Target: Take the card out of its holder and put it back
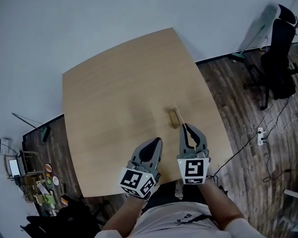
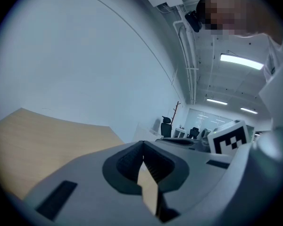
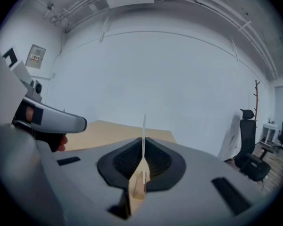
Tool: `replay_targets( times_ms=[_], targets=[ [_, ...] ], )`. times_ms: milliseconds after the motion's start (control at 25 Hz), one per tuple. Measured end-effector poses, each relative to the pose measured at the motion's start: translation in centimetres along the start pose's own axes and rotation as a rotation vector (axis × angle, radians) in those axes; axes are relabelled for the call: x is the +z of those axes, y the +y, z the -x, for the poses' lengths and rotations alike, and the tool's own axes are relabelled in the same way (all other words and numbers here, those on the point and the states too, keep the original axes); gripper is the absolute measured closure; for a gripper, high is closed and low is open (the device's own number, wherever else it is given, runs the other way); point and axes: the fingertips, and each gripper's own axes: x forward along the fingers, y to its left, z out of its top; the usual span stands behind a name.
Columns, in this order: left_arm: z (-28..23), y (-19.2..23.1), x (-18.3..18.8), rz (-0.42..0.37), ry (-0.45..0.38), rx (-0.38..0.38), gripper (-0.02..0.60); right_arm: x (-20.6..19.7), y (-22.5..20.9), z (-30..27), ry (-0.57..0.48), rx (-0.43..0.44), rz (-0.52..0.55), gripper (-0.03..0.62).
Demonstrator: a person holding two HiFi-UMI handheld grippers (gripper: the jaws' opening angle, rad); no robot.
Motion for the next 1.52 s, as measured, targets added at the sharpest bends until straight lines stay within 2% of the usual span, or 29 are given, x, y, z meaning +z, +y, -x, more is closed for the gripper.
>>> replay_targets(
  times_ms=[280,600,760,920,1120,1520],
  targets=[
    [1.6,-5.3,1.8,-0.006,-0.047,0.051,0.569,4.3,-0.9,6.6,-0.061,0.08,-0.024,0.569],
    [4.1,-11.9,1.7,-0.013,-0.122,0.112,0.569,4.2,-2.0,13.7,-0.082,0.149,-0.005,0.569],
    [4.9,-13.7,0.9,-0.031,-0.105,0.134,0.571,4.0,-2.4,15.8,-0.092,0.161,-0.005,0.569],
    [5.7,-14.6,0.9,-0.005,-0.127,0.151,0.57,3.7,-2.2,16.9,-0.1,0.17,-0.016,0.569],
    [6.3,-14.8,1.1,-0.013,-0.137,0.157,0.569,3.7,-1.7,17.4,-0.105,0.17,-0.024,0.569],
    [6.3,-12.4,1.4,-0.013,-0.121,0.138,0.569,2.9,-0.7,15.2,-0.085,0.133,-0.016,0.569]
  ],
)
